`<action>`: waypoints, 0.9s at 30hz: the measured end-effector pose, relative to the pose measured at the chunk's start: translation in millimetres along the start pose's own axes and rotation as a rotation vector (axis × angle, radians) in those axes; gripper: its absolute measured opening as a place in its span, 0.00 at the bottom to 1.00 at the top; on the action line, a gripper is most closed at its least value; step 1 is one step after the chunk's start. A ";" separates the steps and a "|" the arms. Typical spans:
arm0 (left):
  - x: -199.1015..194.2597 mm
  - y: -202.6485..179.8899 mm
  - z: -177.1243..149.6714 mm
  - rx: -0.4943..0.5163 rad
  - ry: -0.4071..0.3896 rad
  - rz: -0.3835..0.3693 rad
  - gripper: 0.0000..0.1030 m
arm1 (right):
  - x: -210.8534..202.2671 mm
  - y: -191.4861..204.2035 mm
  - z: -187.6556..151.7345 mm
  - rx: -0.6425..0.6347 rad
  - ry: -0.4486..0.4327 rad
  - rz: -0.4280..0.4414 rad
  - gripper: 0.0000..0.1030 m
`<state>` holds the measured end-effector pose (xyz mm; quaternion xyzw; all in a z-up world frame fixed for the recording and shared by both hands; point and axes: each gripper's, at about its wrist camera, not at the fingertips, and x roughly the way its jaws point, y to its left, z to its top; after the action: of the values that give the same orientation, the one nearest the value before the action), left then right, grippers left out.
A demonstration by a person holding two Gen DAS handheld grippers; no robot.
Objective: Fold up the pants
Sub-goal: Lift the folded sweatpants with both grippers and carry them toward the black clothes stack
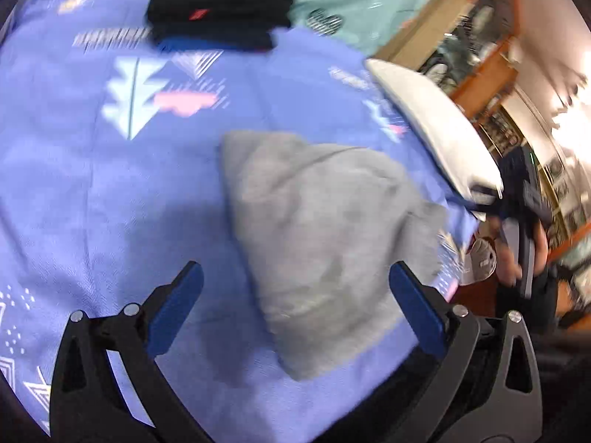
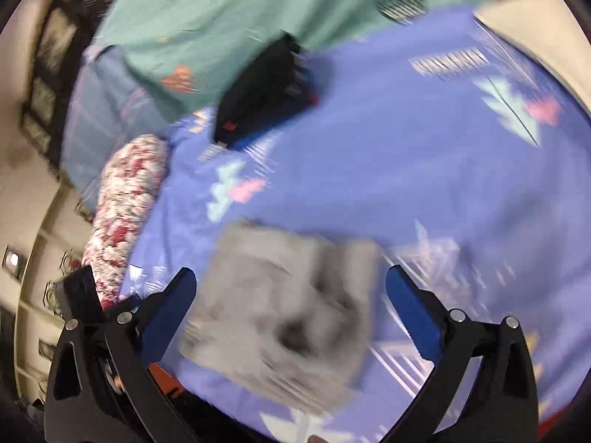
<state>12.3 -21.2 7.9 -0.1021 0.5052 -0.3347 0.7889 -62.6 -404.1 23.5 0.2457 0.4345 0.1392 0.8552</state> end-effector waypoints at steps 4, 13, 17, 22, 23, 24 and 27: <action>51.8 10.0 16.1 -0.025 0.135 -0.044 0.98 | 36.9 -42.6 -35.2 0.120 0.146 0.045 0.99; 105.9 -0.5 34.2 -0.082 0.207 -0.090 0.98 | 114.7 -25.8 -34.7 0.146 0.264 0.193 0.99; 97.8 -18.6 22.4 -0.023 0.163 -0.072 0.92 | 122.6 -7.5 -33.4 0.084 0.264 0.148 0.97; 70.7 -41.6 26.0 0.030 0.111 -0.090 0.90 | 97.1 11.7 -40.6 -0.020 0.156 0.122 0.69; 65.0 -41.5 28.6 0.018 0.103 -0.105 0.90 | 88.3 18.1 -39.3 -0.042 0.137 0.139 0.66; 57.8 -41.2 32.6 0.007 0.088 -0.121 0.90 | 81.1 27.0 -36.3 -0.064 0.119 0.153 0.66; 33.6 -40.2 51.4 0.006 0.016 -0.136 0.90 | 64.9 50.8 -21.0 -0.117 0.070 0.169 0.65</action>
<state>48.6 -81.8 27.6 -0.1311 0.5025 -0.3900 0.7604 -43.1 -325.8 -3.3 0.2261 0.4331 0.2444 0.8376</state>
